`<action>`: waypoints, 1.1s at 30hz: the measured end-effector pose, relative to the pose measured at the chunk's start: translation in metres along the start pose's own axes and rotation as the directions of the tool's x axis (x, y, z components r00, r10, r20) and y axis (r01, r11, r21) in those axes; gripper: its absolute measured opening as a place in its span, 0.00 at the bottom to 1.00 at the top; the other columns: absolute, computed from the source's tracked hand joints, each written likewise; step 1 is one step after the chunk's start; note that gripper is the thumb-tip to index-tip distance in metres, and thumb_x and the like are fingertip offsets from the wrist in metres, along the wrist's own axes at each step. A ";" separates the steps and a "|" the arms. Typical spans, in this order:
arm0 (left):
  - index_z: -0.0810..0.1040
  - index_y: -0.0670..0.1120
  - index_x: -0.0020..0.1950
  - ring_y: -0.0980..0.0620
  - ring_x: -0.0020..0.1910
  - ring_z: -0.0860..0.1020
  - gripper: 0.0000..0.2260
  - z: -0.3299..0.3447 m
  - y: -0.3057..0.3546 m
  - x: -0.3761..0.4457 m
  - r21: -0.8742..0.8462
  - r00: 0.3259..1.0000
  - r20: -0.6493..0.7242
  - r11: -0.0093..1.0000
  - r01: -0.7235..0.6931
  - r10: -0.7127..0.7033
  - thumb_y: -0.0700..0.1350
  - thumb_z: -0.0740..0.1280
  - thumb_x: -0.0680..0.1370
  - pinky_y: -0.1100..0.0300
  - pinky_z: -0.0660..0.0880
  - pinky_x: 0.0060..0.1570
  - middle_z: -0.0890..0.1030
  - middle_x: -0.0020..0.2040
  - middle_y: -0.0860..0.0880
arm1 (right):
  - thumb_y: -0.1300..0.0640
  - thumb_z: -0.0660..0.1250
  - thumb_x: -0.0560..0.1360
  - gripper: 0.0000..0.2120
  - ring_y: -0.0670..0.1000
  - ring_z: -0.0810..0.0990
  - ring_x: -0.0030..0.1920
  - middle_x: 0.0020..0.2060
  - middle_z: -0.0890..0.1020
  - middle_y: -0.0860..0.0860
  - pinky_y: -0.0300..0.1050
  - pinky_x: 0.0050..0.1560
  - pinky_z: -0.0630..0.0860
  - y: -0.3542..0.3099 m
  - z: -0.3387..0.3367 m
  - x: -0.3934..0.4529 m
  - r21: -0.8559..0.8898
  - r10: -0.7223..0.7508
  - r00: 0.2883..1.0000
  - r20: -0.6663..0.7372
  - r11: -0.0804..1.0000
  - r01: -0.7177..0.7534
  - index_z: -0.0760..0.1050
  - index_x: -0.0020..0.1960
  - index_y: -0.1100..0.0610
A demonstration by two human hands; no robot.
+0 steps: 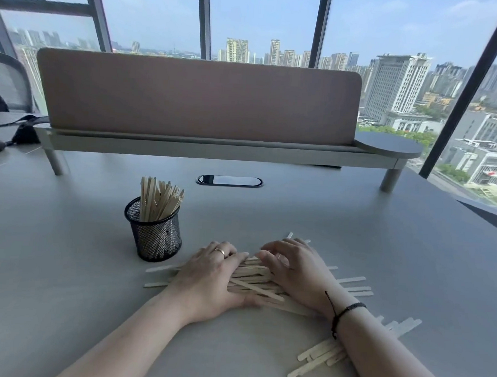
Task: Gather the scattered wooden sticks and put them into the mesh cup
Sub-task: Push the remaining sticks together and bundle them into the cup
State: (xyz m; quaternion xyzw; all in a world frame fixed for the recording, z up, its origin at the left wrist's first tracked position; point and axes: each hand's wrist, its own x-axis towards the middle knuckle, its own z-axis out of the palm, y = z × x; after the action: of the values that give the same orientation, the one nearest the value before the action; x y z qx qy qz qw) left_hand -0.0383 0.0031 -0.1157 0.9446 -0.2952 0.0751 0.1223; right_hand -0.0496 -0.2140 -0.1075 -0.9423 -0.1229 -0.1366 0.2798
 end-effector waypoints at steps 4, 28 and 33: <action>0.74 0.53 0.71 0.52 0.61 0.73 0.42 0.001 0.000 -0.001 0.004 0.999 -0.033 1.000 -0.030 0.030 0.79 0.53 0.69 0.53 0.69 0.62 0.75 0.59 0.54 | 0.35 0.57 0.77 0.19 0.42 0.72 0.54 0.47 0.81 0.41 0.41 0.55 0.69 0.001 -0.002 -0.004 0.054 0.020 1.000 0.016 0.998 -0.021 0.79 0.55 0.43; 0.75 0.48 0.42 0.48 0.25 0.78 0.17 -0.005 -0.008 -0.013 0.236 0.905 -0.383 0.967 -0.097 0.184 0.61 0.61 0.78 0.60 0.64 0.21 0.78 0.28 0.51 | 0.38 0.60 0.79 0.19 0.42 0.80 0.49 0.44 0.84 0.43 0.44 0.51 0.76 0.002 -0.020 -0.006 0.340 0.205 0.963 -0.176 0.931 -0.136 0.82 0.47 0.50; 0.75 0.48 0.39 0.50 0.22 0.78 0.29 -0.010 -0.009 -0.015 0.223 0.886 -0.428 0.971 -0.089 0.179 0.75 0.59 0.71 0.61 0.65 0.20 0.78 0.25 0.52 | 0.33 0.59 0.75 0.20 0.38 0.79 0.49 0.45 0.84 0.41 0.42 0.50 0.75 -0.002 -0.020 -0.008 0.350 0.179 0.976 -0.122 0.928 -0.126 0.81 0.48 0.47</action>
State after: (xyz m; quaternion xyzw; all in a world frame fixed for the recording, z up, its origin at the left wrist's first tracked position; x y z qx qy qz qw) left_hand -0.0461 0.0206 -0.1113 0.8870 -0.3152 0.3263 0.0866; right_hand -0.0618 -0.2242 -0.0933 -0.8732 -0.0494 -0.1624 0.4569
